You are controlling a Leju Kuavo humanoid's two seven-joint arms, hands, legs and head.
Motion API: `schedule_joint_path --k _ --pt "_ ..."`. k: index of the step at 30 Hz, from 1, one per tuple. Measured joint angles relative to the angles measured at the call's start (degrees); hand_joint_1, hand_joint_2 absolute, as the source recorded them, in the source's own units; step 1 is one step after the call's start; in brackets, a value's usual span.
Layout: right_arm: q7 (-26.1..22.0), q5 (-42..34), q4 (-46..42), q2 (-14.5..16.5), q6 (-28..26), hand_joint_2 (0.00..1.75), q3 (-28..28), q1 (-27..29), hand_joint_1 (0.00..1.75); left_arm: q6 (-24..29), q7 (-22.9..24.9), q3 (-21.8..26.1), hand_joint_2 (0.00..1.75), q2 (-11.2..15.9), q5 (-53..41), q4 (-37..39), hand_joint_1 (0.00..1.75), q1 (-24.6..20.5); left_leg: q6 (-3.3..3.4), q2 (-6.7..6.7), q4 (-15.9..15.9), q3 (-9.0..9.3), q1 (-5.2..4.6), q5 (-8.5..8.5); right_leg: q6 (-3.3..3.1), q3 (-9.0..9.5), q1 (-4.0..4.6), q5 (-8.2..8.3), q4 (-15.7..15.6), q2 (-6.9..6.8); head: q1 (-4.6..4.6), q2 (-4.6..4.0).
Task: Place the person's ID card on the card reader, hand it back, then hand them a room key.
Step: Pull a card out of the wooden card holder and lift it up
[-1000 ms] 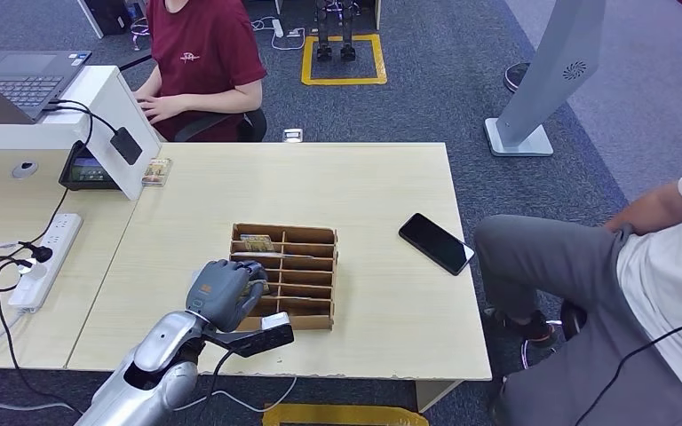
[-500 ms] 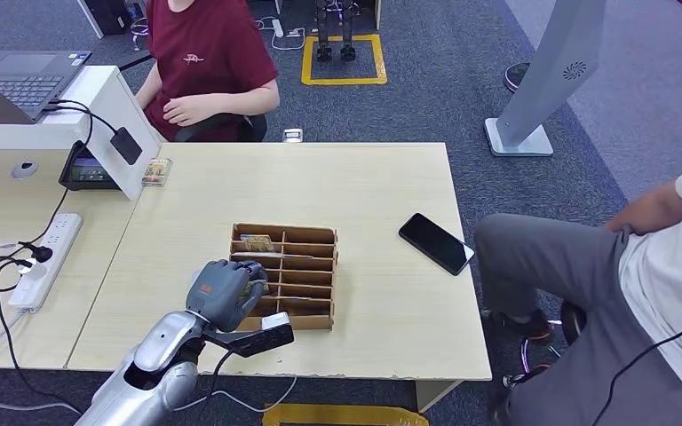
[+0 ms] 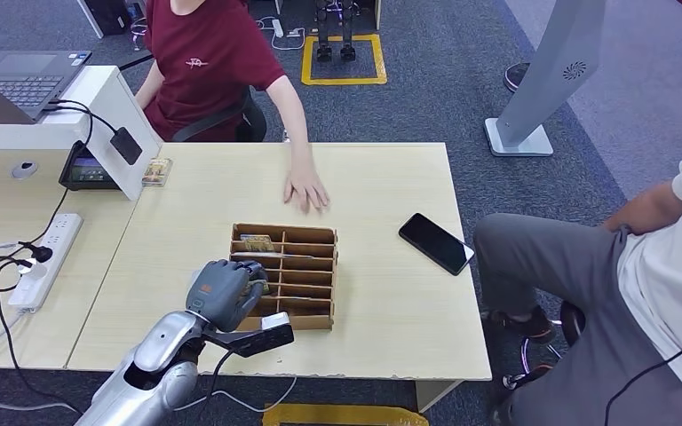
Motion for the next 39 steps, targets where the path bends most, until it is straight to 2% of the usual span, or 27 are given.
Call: schedule_joint_path --k 39 --pt "0.0 0.0 0.0 0.0 0.0 1.75 0.0 0.0 0.0 0.0 0.0 0.0 1.75 0.0 0.0 0.0 1.75 0.0 0.0 0.0 0.0 0.0 0.0 0.0 0.0 0.0 0.0 0.0 0.0 0.0 -0.01 -0.01"
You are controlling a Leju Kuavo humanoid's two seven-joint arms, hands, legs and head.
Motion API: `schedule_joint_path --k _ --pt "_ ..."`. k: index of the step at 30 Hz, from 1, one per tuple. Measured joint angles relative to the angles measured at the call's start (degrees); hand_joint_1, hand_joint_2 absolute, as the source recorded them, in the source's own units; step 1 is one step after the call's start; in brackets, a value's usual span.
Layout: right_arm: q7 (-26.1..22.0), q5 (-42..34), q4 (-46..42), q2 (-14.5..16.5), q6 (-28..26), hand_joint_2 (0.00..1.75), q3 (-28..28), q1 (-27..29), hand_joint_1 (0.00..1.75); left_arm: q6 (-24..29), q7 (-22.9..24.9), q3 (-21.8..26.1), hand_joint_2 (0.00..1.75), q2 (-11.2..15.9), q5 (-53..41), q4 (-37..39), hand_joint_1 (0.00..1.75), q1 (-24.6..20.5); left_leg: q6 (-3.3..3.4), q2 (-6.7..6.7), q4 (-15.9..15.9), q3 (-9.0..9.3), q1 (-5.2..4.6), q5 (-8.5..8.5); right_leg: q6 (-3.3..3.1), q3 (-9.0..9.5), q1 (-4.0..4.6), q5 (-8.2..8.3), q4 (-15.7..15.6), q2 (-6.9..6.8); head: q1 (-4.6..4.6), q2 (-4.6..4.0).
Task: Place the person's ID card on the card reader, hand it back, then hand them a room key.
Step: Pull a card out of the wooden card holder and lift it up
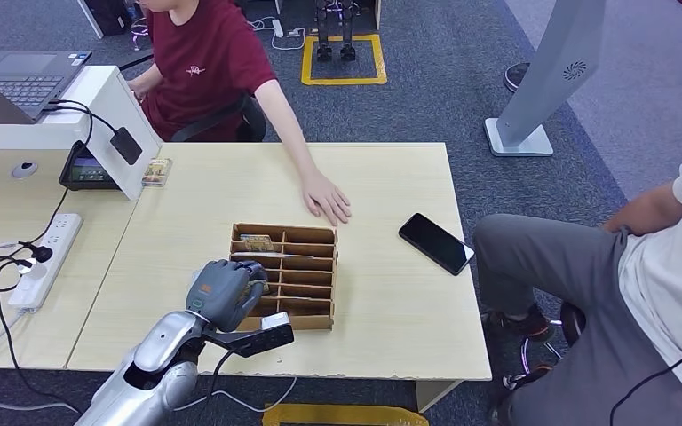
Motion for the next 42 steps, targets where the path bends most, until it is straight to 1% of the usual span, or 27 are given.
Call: schedule_joint_path --k 42 --pt "0.0 0.0 0.0 0.0 0.0 1.75 0.0 0.0 0.0 0.0 0.0 0.0 1.75 0.0 0.0 0.0 1.75 0.0 0.0 0.0 0.0 0.0 0.0 0.0 0.0 0.0 0.0 0.0 0.0 0.0 0.0 0.0"
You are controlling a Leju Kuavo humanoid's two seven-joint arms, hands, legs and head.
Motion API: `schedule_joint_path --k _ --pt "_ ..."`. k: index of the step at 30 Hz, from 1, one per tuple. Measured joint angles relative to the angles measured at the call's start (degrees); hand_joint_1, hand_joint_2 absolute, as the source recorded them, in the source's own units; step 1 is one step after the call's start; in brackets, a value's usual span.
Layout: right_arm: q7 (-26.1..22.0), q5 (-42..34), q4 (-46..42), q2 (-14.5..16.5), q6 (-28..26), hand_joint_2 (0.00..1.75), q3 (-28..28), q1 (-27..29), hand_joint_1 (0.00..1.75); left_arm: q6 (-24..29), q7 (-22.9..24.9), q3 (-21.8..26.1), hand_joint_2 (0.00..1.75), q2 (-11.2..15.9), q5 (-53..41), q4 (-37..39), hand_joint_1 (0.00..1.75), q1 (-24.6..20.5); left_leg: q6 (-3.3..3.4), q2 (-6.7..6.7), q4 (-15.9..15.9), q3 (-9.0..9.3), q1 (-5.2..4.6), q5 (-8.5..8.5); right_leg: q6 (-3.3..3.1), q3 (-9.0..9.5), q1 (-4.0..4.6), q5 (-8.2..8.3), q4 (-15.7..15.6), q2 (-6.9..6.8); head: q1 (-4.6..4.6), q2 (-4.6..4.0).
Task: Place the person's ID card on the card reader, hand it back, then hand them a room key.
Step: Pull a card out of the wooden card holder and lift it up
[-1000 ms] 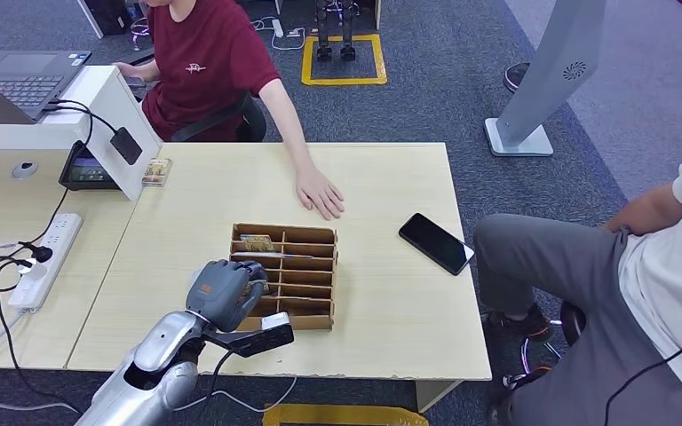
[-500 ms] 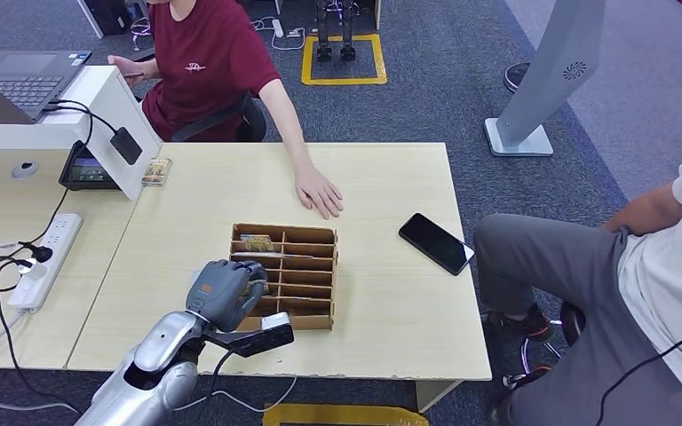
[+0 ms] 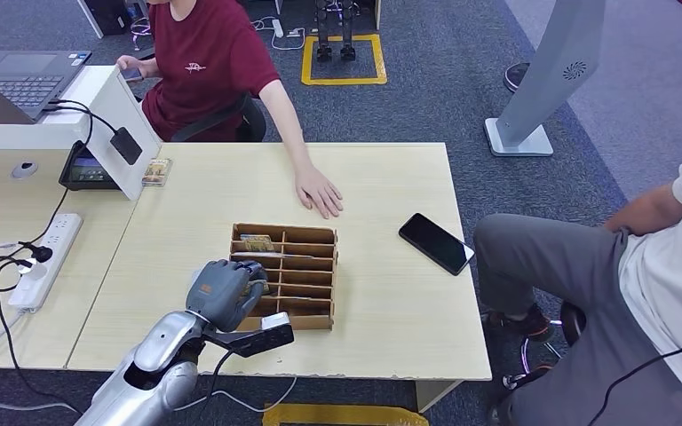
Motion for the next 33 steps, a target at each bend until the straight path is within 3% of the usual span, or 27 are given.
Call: schedule_joint_path --k 33 --pt "0.0 0.0 0.0 0.0 0.0 1.75 0.0 0.0 0.0 0.0 0.0 0.0 1.75 0.0 0.0 0.0 1.75 0.0 0.0 0.0 0.0 0.0 0.0 0.0 0.0 0.0 0.0 0.0 0.0 0.0 0.0 0.01"
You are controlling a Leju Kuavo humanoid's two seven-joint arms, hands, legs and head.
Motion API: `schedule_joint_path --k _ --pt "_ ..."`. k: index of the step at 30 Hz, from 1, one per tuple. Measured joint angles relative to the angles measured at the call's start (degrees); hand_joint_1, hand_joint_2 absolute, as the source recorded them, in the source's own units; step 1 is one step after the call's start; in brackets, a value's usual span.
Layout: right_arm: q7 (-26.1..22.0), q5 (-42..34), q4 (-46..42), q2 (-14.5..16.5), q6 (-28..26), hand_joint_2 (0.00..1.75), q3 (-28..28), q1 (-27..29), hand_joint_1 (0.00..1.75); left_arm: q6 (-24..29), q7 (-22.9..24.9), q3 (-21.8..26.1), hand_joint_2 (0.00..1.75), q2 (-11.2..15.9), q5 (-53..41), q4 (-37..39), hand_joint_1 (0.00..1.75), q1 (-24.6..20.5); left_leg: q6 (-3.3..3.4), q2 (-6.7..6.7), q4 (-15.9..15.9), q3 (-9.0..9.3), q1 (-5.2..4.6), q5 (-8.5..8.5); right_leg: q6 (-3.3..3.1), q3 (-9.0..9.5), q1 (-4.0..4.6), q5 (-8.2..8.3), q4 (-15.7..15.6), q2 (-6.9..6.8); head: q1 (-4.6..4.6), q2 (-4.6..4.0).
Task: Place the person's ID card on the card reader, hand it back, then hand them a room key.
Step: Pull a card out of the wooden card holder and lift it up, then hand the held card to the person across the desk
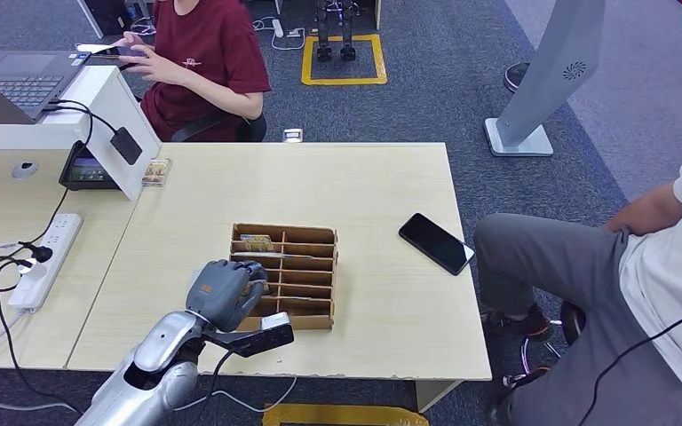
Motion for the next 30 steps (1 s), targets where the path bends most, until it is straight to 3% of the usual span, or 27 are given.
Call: schedule_joint_path --k 3,5,7,9,14,23,27,30 --pt "0.9 1.2 0.1 0.0 0.5 1.75 0.3 0.4 0.0 2.0 2.1 0.0 1.75 1.9 4.4 -2.0 1.75 -1.3 -0.07 0.02 0.1 -0.09 0.1 0.12 -0.08 -0.15 0.1 0.07 0.0 0.03 0.02 -0.01" --pt "2.0 2.8 0.6 0.0 0.2 1.75 1.2 1.5 0.0 2.4 5.3 2.0 1.75 7.3 16.6 -8.4 1.75 -5.8 -0.24 0.04 0.3 -0.55 0.39 0.25 -0.27 -0.49 0.38 0.25 0.0 0.04 0.05 -0.01" --pt "2.4 3.6 1.6 0.0 -1.4 1.75 2.0 3.0 0.0 -2.1 5.7 8.1 1.75 12.3 30.6 -15.4 1.75 -11.4 -0.35 0.05 0.3 -0.8 0.54 0.3 -0.39 -0.64 0.51 0.37 0.0 0.03 -0.06 -0.02" --pt "2.5 3.8 2.6 -0.1 -2.3 1.75 2.5 4.2 0.0 -7.1 3.1 14.6 1.75 14.5 35.7 -20.2 1.75 -13.4 -0.37 0.06 0.1 -0.6 0.46 0.3 -0.42 -0.54 0.42 0.35 0.0 0.04 -0.36 -0.02" --pt "2.5 3.6 3.8 -0.1 -2.4 1.75 3.2 4.3 0.0 -7.3 0.9 20.7 1.75 16.3 30.4 -27.1 1.75 -12.0 -0.41 0.1 0.1 -0.52 0.43 0.32 -0.45 -0.53 0.41 0.29 0.0 0.08 -0.26 -0.01" --pt "1.5 0.4 4.2 -0.1 -3.1 1.75 3.1 4.3 0.0 -6.4 2.0 23.2 1.75 19.2 30.7 -29.4 1.75 -12.4 -0.4 0.04 0.1 -0.53 0.43 0.35 -0.46 -0.51 0.4 0.32 0.0 -0.01 -0.15 -0.02" --pt "3.0 -5.9 2.8 -0.1 -4.4 1.75 -0.1 4.9 0.0 -6.4 2.6 24.8 1.75 21.2 31.5 -29.2 1.75 -13.1 -0.41 0.05 0.1 -0.5 0.43 0.36 -0.46 -0.51 0.4 0.32 0.0 -0.01 -0.15 -0.01" --pt "5.7 -7.6 -2.3 0.2 -0.9 1.75 -4.2 6.9 0.0 -6.4 3.6 25.3 1.75 22.3 31.6 -29.4 1.75 -13.6 -0.41 0.0 0.1 -0.53 0.43 0.36 -0.46 -0.51 0.4 0.31 0.0 -0.04 -0.15 -0.01"
